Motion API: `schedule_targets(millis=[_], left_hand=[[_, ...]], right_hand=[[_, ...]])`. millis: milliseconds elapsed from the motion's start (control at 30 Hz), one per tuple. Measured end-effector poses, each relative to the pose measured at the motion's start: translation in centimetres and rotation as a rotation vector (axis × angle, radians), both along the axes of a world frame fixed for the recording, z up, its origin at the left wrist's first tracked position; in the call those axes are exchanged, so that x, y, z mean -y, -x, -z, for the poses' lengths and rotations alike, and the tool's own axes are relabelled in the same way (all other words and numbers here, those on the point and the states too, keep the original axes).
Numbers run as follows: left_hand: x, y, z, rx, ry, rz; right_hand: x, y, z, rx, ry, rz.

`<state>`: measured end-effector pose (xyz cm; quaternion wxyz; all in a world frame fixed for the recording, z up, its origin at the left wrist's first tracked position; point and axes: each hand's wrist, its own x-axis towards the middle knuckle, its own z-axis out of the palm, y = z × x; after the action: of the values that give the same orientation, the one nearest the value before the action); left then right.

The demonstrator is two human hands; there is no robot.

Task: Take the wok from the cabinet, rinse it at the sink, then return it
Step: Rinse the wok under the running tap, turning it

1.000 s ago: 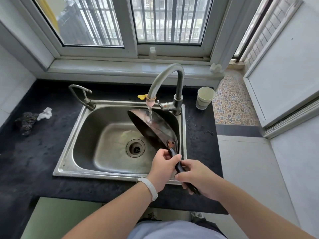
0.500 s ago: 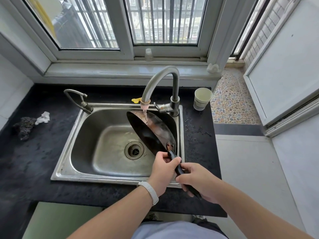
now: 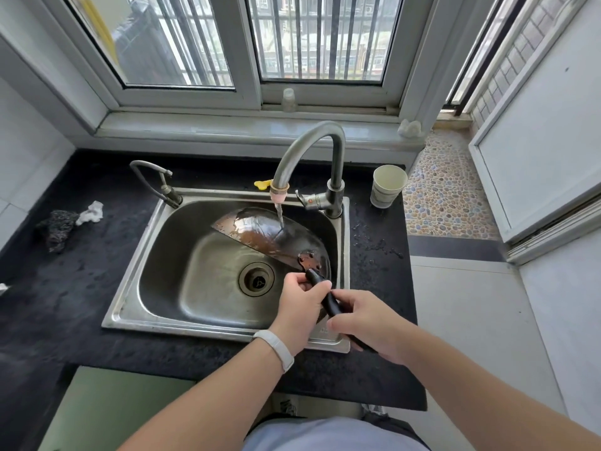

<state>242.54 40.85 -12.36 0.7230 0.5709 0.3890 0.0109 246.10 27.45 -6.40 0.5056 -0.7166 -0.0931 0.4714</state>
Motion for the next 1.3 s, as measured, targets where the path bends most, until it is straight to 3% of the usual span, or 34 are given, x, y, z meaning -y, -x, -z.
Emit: schedule_targets(millis=[333, 800, 1133, 1300], left_hand=[[-1.0, -2.0, -0.8, 0.059, 0.092, -0.082], [-1.7, -2.5, -1.4, 0.018, 0.36, -0.115], [-0.6, -0.3, -0.9, 0.002, 0.335, 0.011], [-0.7, 1.4, 0.0, 0.003, 0.35, 0.018]], right_hand=[[-1.4, -2.3, -0.8, -0.126, -0.063, 0.024], [0.2, -3.1, 0.0, 0.06, -0.046, -0.108], [2.1, -0.4, 0.6, 0.145, 0.044, -0.196], [1.8, 1.4, 0.5, -0.059, 0.073, -0.105]])
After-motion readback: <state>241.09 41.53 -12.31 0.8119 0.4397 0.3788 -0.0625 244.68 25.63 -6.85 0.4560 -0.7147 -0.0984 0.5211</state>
